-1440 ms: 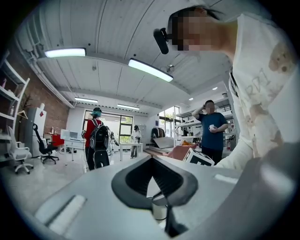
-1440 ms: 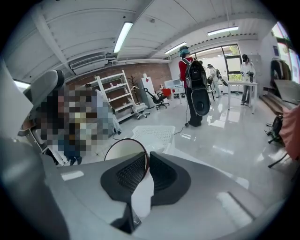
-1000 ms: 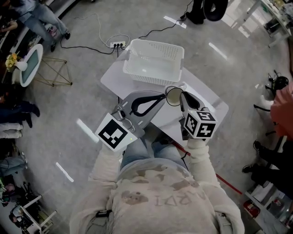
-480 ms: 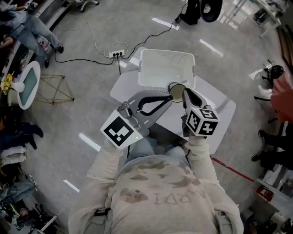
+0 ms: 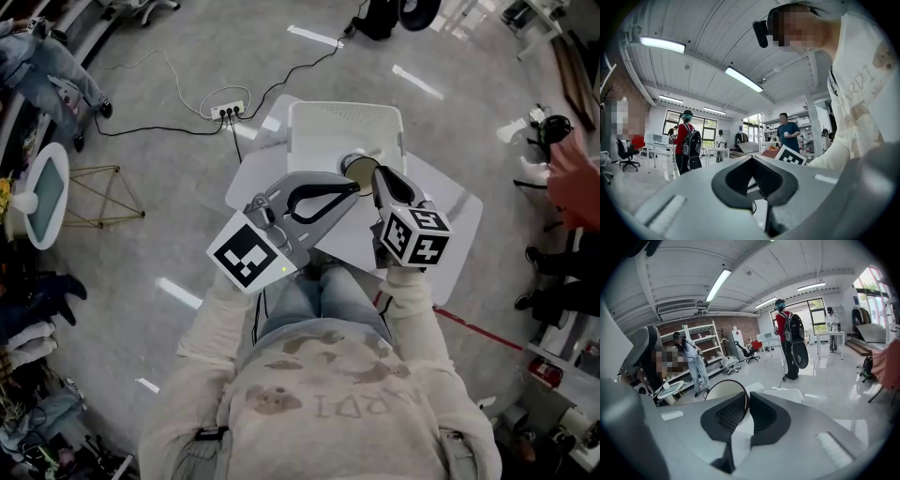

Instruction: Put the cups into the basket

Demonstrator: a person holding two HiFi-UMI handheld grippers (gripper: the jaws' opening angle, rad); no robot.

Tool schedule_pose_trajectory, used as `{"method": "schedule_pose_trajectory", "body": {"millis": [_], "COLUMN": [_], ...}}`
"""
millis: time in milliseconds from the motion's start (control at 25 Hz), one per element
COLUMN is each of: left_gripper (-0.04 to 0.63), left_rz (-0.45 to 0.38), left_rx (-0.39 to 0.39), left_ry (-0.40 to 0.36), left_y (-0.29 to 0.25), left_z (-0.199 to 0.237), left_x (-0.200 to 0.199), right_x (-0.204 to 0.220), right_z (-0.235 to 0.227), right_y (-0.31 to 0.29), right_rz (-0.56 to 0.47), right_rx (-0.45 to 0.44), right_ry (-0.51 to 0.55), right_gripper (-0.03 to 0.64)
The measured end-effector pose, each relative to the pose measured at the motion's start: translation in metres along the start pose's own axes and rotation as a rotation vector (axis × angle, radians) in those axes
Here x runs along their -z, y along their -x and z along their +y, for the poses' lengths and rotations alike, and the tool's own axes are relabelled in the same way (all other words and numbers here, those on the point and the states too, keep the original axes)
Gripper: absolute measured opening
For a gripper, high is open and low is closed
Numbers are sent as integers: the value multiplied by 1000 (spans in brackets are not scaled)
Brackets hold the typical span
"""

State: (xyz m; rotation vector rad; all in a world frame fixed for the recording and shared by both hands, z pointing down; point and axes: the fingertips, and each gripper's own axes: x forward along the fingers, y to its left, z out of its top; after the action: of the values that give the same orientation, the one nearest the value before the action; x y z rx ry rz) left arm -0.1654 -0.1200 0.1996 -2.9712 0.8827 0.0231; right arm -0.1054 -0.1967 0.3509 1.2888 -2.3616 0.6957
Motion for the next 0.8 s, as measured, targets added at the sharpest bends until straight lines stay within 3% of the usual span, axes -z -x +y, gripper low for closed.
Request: {"method": "schedule_pose_trajectory", "body": {"millis": [480,800], "left_gripper": [0,0], "left_rz": [26,75], "left_rx": [-15,-60], "left_ry": [-7,47], "left_y": [-45,-64], "left_z": [62,120], "left_x": [19,57], "right_x": [3,19], "right_z": [-41,-67], "right_y": [-82,-170], "right_rz": [121,247], "right_rx": [-30,-77], "right_ry": [40,102], "right_gripper": [54,54]}}
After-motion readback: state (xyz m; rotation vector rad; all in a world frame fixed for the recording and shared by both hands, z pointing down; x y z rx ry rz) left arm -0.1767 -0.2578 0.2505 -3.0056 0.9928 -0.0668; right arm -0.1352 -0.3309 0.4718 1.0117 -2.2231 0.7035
